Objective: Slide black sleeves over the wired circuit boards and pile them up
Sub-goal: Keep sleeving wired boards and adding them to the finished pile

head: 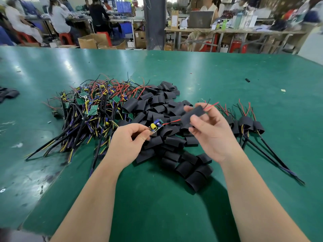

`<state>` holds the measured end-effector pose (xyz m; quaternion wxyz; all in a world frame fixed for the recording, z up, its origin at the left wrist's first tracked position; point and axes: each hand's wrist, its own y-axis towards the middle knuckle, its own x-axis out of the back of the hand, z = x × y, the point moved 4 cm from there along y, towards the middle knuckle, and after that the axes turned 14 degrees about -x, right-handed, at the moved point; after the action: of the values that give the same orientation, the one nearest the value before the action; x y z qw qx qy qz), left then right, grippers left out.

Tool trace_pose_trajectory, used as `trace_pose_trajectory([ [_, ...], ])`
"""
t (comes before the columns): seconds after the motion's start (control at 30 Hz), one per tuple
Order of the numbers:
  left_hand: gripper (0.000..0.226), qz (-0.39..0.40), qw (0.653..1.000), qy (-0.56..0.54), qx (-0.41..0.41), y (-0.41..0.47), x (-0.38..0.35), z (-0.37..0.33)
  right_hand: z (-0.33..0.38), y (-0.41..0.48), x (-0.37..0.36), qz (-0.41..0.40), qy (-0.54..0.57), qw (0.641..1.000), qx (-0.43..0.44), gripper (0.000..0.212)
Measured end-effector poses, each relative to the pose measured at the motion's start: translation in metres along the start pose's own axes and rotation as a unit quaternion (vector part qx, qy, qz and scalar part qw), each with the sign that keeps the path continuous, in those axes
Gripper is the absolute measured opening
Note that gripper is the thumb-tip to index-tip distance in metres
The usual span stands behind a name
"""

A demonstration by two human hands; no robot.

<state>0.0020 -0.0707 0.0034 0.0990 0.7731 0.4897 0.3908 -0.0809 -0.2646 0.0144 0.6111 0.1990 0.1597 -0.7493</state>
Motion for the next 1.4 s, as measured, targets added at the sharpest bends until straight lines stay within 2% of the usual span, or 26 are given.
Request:
trace_pose_trajectory([
  [0.13, 0.031, 0.034, 0.999, 0.004, -0.018, -0.001, -0.007, -0.006, -0.016, 0.003, -0.011, 0.023, -0.041, 0.999, -0.002, 0.035],
  [0.33, 0.033, 0.047, 0.999, -0.004, -0.027, -0.002, -0.009, -0.011, -0.020, 0.004, -0.009, 0.029, -0.060, 0.998, -0.017, 0.032],
  [0.43, 0.030, 0.056, 0.998, 0.004, -0.031, -0.003, -0.012, -0.012, -0.024, 0.005, -0.009, 0.028, -0.123, 0.992, -0.012, 0.033],
  [0.6, 0.020, 0.058, 0.998, 0.024, -0.020, -0.004, -0.014, -0.010, -0.032, 0.005, -0.016, 0.073, -0.180, 0.980, -0.038, 0.035],
  [0.8, 0.020, 0.034, 0.998, 0.051, -0.020, -0.004, -0.014, -0.007, -0.034, 0.005, -0.019, 0.064, -0.182, 0.980, -0.039, 0.041],
  [0.97, 0.008, -0.013, 0.997, 0.071, -0.016, -0.004, -0.012, -0.007, -0.037, 0.003, -0.025, 0.008, -0.242, 0.970, -0.012, 0.052],
  [1.07, 0.011, -0.054, 0.997, 0.055, -0.020, -0.003, -0.011, -0.009, -0.042, 0.004, -0.029, -0.043, -0.154, 0.986, -0.036, 0.056],
  [1.13, 0.009, -0.074, 0.997, 0.027, -0.020, -0.003, -0.010, -0.010, -0.043, 0.005, -0.029, -0.071, -0.016, 0.995, -0.069, 0.044],
  [1.27, 0.019, -0.102, 0.995, 0.011, -0.017, -0.004, -0.003, -0.009, -0.019, 0.007, -0.009, -0.162, 0.160, 0.971, -0.071, 0.018],
  [1.33, 0.027, -0.139, 0.990, 0.029, 0.013, -0.004, 0.006, -0.002, 0.004, 0.002, 0.012, -0.214, 0.180, 0.960, -0.019, 0.009],
  [1.4, 0.019, -0.170, 0.974, 0.143, 0.049, -0.005, 0.016, 0.006, 0.025, -0.007, 0.036, -0.291, 0.081, 0.952, 0.052, 0.006],
])
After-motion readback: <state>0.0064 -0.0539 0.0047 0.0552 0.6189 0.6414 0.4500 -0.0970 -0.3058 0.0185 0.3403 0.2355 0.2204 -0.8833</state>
